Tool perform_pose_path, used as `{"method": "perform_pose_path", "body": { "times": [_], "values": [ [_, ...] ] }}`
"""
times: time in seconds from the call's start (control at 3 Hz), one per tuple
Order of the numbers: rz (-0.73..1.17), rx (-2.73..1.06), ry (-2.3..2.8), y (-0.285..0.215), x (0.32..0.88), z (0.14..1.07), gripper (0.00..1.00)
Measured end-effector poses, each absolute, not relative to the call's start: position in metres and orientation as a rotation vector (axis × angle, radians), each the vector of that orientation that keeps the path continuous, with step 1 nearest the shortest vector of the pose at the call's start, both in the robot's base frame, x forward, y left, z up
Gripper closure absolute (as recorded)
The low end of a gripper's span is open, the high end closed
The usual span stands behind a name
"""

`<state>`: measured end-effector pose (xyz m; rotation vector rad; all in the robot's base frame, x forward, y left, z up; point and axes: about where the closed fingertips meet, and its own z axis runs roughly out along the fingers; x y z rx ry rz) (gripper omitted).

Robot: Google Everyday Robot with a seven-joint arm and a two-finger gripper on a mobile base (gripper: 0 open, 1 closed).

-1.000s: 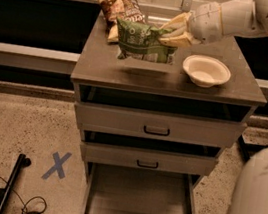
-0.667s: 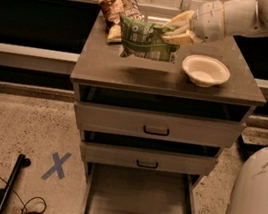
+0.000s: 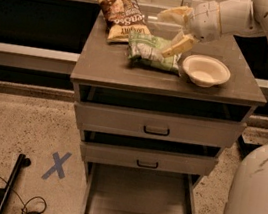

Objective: Pick green jalapeno chip bag from bottom drawer and place on counter

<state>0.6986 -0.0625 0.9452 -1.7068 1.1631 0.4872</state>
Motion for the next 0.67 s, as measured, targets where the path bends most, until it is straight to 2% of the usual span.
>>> {"method": "perform_pose_path", "body": {
  "times": [0.33, 0.67],
  "values": [
    [0.490, -1.708, 1.162, -0.0606, 0.6991, 0.9444, 0.00],
    [0.490, -1.708, 1.162, -0.0606, 0.6991, 0.9444, 0.00]
  ]
}}
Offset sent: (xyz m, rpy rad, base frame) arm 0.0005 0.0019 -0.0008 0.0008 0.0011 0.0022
